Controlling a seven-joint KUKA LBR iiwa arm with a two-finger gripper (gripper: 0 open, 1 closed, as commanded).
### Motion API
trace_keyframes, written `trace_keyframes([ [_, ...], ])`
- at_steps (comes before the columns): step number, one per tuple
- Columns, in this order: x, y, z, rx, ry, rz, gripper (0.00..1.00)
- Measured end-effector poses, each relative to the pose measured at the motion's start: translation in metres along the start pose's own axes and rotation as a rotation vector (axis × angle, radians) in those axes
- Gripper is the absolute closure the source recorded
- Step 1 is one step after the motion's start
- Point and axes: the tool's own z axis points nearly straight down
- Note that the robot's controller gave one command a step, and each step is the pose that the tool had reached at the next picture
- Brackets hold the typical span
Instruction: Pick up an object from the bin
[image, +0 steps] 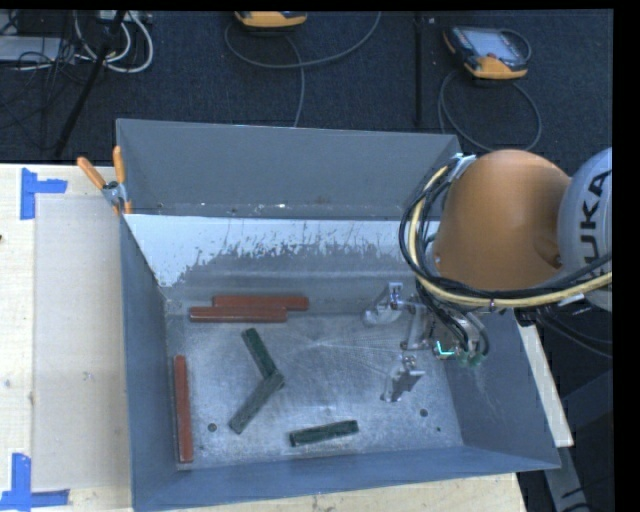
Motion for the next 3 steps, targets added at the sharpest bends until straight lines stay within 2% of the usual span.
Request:
trace_keyframes([
  [2, -0.001, 0.001, 0.003, -0.001, -0.018, -0.001, 0.0],
  [3, -0.003, -0.03, 0.041, 0.0, -0.006, -0.255, 0.0],
])
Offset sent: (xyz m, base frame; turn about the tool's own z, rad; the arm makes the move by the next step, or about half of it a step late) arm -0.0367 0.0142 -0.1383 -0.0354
